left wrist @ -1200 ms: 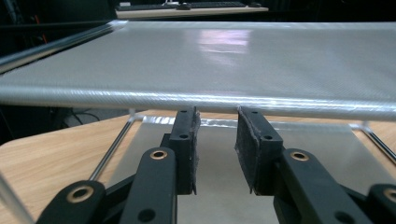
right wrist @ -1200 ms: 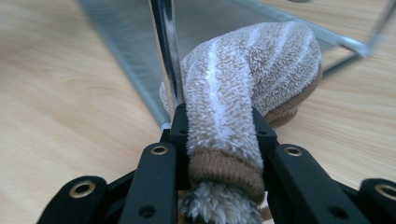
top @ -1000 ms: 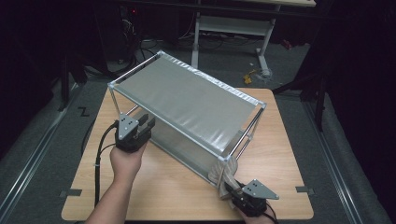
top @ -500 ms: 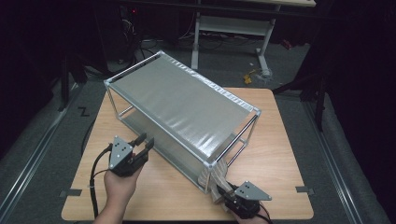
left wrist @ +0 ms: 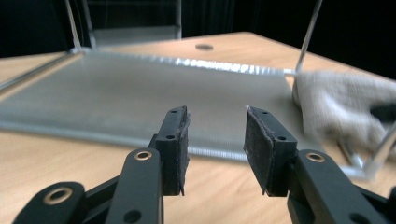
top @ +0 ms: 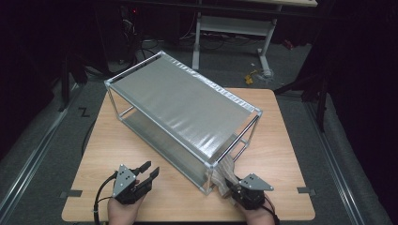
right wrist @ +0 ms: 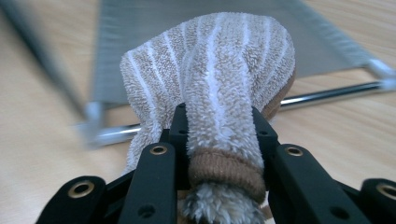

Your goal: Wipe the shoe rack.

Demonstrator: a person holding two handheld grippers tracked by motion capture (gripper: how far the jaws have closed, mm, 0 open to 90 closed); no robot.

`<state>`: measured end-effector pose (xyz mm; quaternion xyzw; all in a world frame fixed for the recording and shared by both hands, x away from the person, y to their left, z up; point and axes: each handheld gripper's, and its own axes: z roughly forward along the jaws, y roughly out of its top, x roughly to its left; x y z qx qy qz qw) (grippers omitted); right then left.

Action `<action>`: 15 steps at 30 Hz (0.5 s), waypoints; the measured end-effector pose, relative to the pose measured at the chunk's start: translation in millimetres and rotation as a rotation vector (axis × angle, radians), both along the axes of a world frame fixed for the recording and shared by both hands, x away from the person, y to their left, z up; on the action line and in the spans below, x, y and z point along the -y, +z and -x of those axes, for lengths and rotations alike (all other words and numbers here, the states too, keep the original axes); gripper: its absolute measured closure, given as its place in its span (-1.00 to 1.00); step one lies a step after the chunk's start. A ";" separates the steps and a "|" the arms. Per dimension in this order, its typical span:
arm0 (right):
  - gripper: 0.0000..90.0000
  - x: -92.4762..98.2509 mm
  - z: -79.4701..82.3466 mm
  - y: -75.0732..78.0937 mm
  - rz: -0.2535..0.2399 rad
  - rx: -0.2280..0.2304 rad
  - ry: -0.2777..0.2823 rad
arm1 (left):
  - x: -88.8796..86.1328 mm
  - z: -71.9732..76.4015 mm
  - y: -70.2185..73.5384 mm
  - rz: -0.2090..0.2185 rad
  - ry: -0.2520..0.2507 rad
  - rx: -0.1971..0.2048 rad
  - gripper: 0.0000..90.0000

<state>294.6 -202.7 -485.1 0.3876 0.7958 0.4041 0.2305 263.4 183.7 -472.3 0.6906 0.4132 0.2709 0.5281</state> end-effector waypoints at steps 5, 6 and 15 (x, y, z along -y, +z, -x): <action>0.56 21.2 -27.6 2.4 0.023 0.007 -0.085 | 1.5 -1.5 -4.3 0.000 -0.013 -0.012 0.31; 0.56 25.5 -34.1 2.5 0.029 0.012 -0.102 | 1.6 -1.4 -4.1 0.001 -0.015 -0.008 0.30; 0.56 54.3 -69.9 4.6 0.032 0.040 -0.220 | 1.7 0.9 -3.4 0.023 -0.027 -0.008 0.22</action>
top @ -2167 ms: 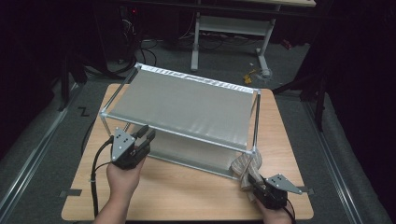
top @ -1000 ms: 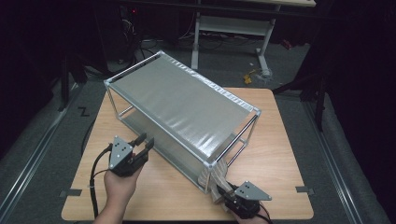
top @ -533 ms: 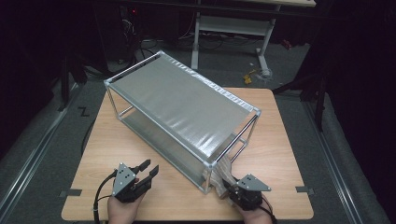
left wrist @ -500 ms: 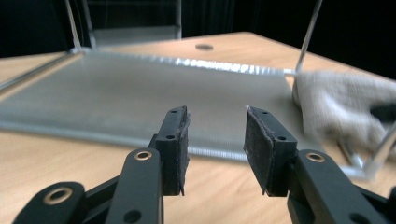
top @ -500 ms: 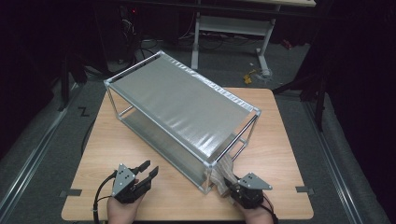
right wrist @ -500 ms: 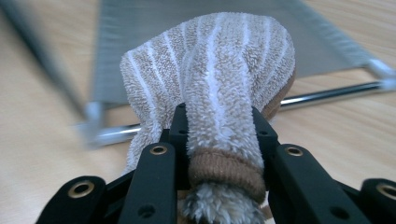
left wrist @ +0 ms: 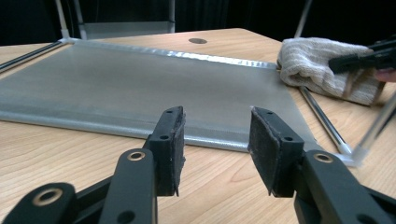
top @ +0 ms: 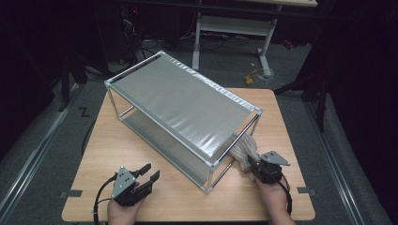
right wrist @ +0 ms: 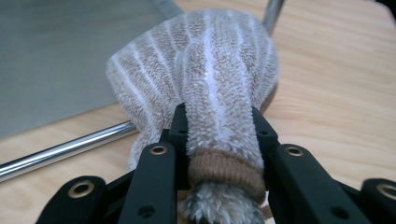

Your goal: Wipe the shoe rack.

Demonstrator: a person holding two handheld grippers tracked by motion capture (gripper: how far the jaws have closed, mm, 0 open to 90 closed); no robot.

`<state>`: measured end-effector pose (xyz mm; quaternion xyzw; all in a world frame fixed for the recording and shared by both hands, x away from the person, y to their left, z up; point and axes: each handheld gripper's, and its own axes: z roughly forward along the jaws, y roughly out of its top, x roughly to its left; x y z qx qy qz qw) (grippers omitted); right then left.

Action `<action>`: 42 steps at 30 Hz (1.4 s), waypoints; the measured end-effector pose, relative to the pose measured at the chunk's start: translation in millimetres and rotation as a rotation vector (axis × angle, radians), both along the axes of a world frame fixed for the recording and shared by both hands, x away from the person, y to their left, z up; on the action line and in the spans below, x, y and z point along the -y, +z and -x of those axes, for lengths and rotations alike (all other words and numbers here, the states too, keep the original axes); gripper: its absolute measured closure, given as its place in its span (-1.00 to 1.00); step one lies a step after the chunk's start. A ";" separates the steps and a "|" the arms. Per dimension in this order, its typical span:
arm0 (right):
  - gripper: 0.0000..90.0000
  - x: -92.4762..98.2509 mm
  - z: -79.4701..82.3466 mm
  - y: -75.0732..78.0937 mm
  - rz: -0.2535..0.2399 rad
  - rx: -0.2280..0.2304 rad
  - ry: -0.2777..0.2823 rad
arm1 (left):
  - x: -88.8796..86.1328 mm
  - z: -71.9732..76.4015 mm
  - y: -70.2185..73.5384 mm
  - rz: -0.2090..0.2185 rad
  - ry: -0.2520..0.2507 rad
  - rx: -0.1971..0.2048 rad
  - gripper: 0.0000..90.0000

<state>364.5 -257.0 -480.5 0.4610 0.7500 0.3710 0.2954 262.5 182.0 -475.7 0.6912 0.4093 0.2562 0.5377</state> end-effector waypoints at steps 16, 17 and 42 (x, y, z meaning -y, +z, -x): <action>0.57 -49.1 51.4 -7.2 -0.060 -0.038 0.259 | 1.0 -2.5 -2.9 -0.019 -0.001 -0.005 0.21; 0.57 -53.3 55.9 -6.4 -0.063 -0.041 0.279 | 0.5 -2.4 -2.8 -0.015 0.000 -0.005 0.21; 0.56 -15.2 17.5 -10.0 -0.030 -0.011 0.055 | 25.2 0.9 1.7 -0.023 -0.091 -0.003 0.15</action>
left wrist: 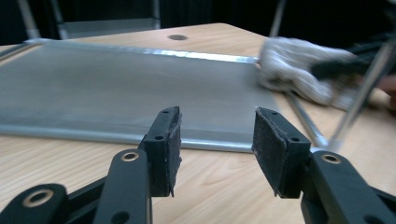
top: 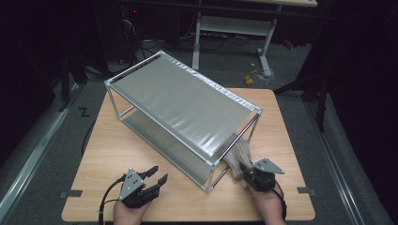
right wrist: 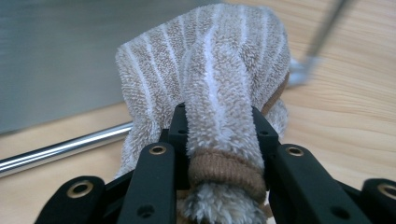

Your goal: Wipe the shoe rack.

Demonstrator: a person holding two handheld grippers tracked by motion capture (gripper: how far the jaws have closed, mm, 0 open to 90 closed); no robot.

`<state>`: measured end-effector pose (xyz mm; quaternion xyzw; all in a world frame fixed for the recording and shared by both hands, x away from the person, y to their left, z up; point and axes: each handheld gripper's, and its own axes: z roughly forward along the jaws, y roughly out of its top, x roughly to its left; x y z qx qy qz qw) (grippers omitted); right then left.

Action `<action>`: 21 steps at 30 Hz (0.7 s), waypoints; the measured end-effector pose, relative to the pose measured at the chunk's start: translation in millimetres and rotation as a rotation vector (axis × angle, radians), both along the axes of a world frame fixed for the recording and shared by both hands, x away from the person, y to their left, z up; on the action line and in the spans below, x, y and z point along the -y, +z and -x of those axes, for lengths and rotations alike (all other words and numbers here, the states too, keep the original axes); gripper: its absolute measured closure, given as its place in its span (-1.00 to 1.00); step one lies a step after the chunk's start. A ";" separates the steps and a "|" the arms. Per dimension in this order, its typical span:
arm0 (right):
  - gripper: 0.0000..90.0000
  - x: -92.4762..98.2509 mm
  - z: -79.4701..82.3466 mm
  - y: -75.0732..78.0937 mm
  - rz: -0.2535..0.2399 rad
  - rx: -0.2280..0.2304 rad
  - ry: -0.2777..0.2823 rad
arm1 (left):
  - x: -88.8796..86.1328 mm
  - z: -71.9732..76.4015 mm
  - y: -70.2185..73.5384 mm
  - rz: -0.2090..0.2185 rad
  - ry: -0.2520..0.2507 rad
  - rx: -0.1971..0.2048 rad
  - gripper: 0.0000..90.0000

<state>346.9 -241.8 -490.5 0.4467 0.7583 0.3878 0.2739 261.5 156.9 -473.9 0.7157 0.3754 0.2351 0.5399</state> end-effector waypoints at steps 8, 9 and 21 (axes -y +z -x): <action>0.56 26.7 -9.7 0.6 0.004 0.004 -0.089 | 42.2 -0.7 10.8 -0.022 -0.130 -0.005 0.11; 0.56 28.7 -8.7 0.6 0.000 0.004 -0.087 | 48.0 -0.5 11.5 -0.019 -0.151 -0.010 0.11; 0.56 35.9 10.7 0.2 -0.063 -0.010 -0.085 | 111.7 -4.9 17.5 -0.010 -0.237 0.030 0.04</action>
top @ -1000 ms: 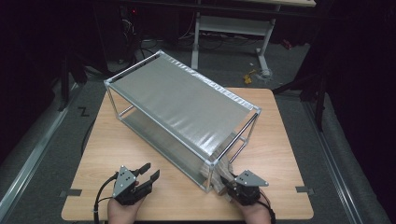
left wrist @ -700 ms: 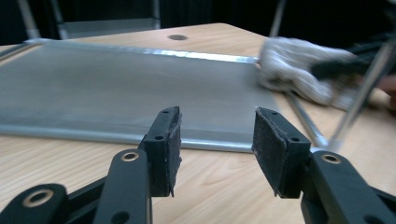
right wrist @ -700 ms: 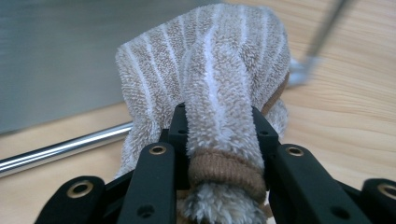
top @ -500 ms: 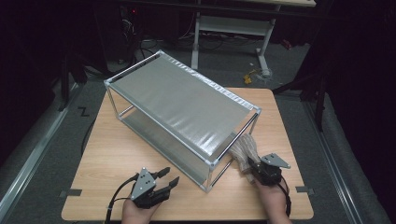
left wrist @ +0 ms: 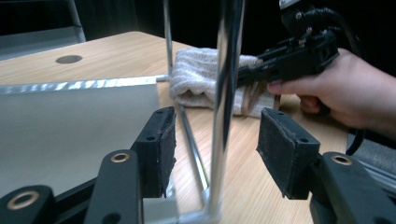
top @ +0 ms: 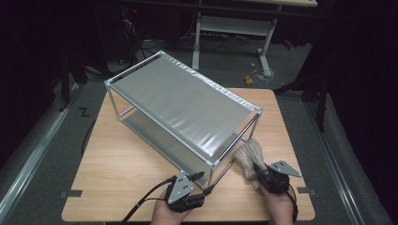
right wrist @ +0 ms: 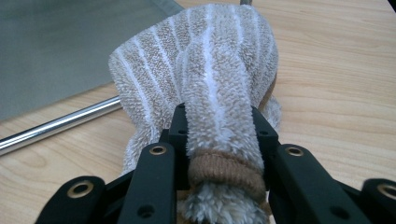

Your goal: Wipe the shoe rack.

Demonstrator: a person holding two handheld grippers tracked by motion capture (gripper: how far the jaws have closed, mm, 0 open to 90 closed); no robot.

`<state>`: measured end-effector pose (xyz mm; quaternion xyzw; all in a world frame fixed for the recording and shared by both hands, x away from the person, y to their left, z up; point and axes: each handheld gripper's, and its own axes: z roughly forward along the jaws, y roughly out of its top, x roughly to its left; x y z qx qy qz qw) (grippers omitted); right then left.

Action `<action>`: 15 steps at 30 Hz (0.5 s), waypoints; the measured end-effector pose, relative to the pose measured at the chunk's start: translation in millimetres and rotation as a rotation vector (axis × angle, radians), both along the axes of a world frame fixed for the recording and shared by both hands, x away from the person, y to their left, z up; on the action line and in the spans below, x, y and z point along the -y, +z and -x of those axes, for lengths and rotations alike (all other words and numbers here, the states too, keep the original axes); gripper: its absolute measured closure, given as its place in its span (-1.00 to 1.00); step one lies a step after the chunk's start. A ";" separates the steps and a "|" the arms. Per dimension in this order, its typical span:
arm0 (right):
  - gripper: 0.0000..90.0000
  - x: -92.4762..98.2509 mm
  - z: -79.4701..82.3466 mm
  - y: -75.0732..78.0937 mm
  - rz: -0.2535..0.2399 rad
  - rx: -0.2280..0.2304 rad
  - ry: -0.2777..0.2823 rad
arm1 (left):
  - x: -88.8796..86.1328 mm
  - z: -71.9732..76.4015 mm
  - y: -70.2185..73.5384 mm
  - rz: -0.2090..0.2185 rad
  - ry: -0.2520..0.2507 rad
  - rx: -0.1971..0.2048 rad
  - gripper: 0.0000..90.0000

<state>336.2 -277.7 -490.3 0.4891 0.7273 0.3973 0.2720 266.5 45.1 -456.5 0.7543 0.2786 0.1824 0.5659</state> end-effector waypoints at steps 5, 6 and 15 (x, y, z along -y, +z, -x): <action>0.56 0.9 1.1 -0.6 -0.010 -0.001 -0.001 | 8.1 -4.1 -2.4 -0.003 0.011 0.006 0.10; 0.56 0.7 1.3 -0.7 -0.009 -0.001 -0.001 | 8.9 -4.9 -2.8 -0.005 0.013 0.006 0.14; 0.56 -0.4 1.6 -1.2 -0.010 -0.003 -0.003 | 11.4 -2.9 -3.3 -0.035 0.028 0.056 0.76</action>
